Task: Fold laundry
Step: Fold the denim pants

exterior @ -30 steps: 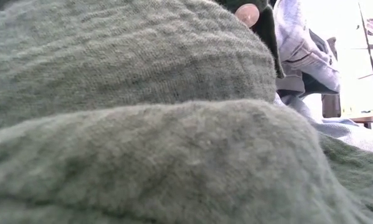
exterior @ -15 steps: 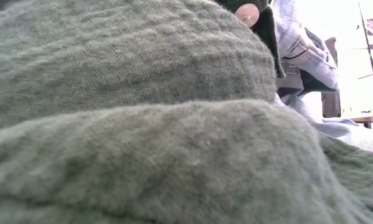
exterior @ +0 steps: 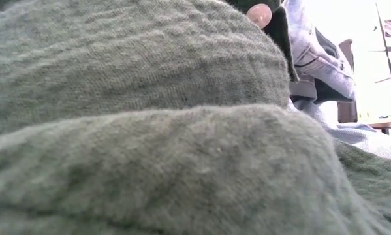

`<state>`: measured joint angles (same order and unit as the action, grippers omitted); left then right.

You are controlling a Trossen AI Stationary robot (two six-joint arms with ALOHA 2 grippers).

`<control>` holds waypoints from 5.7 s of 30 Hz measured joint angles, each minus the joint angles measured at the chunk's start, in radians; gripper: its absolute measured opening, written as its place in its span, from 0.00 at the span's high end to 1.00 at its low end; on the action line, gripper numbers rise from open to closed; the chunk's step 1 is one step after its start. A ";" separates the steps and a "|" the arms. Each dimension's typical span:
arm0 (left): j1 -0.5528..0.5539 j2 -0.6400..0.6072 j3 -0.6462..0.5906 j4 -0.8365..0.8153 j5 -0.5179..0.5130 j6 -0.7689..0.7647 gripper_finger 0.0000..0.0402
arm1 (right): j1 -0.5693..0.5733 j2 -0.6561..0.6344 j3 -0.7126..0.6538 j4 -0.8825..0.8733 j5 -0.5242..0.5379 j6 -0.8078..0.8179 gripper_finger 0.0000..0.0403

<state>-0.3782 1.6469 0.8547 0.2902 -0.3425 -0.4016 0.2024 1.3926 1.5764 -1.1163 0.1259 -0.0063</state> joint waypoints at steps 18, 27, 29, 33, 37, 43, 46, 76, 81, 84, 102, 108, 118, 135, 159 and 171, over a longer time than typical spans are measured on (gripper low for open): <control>0.014 -0.009 0.000 0.001 -0.085 -0.013 0.96 | 0.000 0.000 0.000 -0.040 0.000 0.009 0.95; 0.001 0.007 0.001 0.158 -0.012 -0.128 0.96 | -0.065 0.004 0.000 0.056 0.000 -0.008 0.79; -0.014 0.046 0.005 0.237 -0.032 -0.142 0.96 | -0.111 0.014 0.000 0.062 0.001 0.005 0.75; -0.030 0.170 0.047 0.268 -0.081 -0.235 0.96 | -0.215 0.052 -0.025 0.082 -0.087 0.013 0.69; -0.022 0.291 0.129 0.336 -0.104 -0.348 0.96 | -0.331 0.129 -0.033 0.164 -0.257 0.044 0.67; -0.015 0.357 0.218 0.321 -0.090 -0.323 0.96 | -0.385 0.176 -0.023 0.135 -0.425 0.007 0.67; -0.015 0.355 0.218 0.318 -0.087 -0.318 0.96 | -0.372 0.159 0.000 0.085 -0.331 -0.020 0.67; -0.008 0.352 0.217 0.295 -0.002 -0.297 0.96 | 0.523 -0.109 -0.704 0.446 0.447 0.444 0.67; -0.008 0.352 0.217 0.296 -0.002 -0.297 0.96 | 0.568 -0.010 -0.718 0.400 0.548 0.410 0.67; -0.007 0.352 0.217 0.296 -0.002 -0.297 0.96 | 0.580 0.052 -0.718 0.417 0.561 0.354 0.67; 0.004 0.352 0.217 0.308 -0.010 -0.297 0.96 | 0.576 0.314 -0.631 0.461 0.807 0.334 0.97; 0.025 0.352 0.217 0.306 0.056 -0.290 0.96 | 0.569 0.230 -0.494 0.290 0.823 0.376 0.99; 0.031 0.351 0.232 0.487 0.096 -0.263 0.96 | 0.535 -0.006 -0.442 0.309 0.705 0.521 1.00; 0.030 0.342 0.275 0.467 0.090 -0.220 0.96 | 0.536 0.006 -0.583 0.576 0.498 0.333 0.83; 0.039 0.342 0.275 0.593 0.095 -0.246 0.96 | 0.502 0.111 -0.573 0.707 0.703 0.407 0.42; 0.043 0.336 0.277 0.575 0.171 -0.275 0.83 | 0.517 0.111 -0.572 0.693 0.741 0.349 0.94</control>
<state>-0.3357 1.9830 1.1320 0.8656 -0.1711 -0.6771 0.7195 1.5032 1.0048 -0.4229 0.8667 0.3425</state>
